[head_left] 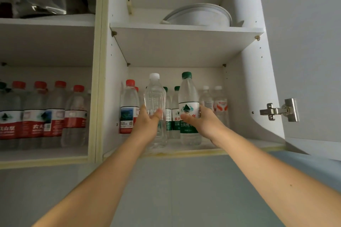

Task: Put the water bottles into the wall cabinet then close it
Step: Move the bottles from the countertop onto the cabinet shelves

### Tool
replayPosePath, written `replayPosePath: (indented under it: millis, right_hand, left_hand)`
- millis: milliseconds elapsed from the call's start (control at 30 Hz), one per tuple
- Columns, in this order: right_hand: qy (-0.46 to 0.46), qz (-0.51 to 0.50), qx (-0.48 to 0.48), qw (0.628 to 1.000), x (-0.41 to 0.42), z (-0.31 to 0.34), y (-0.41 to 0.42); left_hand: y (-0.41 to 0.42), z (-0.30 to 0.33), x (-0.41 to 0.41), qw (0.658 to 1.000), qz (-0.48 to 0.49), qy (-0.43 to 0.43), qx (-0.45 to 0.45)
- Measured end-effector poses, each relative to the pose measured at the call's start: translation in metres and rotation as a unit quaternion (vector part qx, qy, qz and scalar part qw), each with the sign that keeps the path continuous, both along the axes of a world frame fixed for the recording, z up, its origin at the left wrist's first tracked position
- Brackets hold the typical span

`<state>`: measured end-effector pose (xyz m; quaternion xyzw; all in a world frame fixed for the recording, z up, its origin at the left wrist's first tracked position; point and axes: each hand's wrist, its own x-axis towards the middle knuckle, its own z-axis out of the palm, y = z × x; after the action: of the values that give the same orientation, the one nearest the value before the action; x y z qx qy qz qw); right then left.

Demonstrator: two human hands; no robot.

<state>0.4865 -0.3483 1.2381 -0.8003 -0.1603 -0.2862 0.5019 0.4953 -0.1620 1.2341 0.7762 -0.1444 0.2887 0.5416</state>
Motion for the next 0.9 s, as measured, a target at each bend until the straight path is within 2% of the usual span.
replayPosePath:
  millis: [100,200,367,467,533,600,700,900]
  right_hand:
    - [0.008,-0.007,-0.02,1.0,-0.003,0.0,0.002]
    - [0.022,-0.031,-0.047,0.998,-0.006,0.0,-0.001]
    - [0.018,-0.125,-0.137,0.983,-0.026,-0.002,0.004]
    - [-0.088,-0.202,-0.153,0.963,-0.045,-0.02,0.026]
    - [-0.178,-0.18,-0.156,0.955,-0.067,-0.035,0.049]
    - [-0.231,-0.136,-0.17,0.948,-0.088,-0.052,0.075]
    - [-0.211,-0.067,-0.174,0.96,-0.112,-0.094,0.121]
    - [-0.046,0.047,-0.182,0.981,-0.133,-0.206,0.226]
  left_hand:
    - [0.003,0.002,-0.003,1.0,0.01,0.012,0.021]
    - [0.008,0.005,-0.009,0.996,0.03,0.004,0.086]
    - [0.024,-0.008,-0.033,0.975,0.069,-0.127,0.166]
    - [0.046,-0.024,-0.054,0.965,0.064,-0.207,0.148]
    - [0.068,-0.034,-0.072,0.953,0.058,-0.27,0.125]
    - [0.096,-0.05,-0.092,0.942,0.053,-0.311,0.119]
    - [0.145,-0.089,-0.118,0.947,0.04,-0.29,0.13]
    - [0.258,-0.201,-0.15,0.97,0.055,-0.167,0.167]
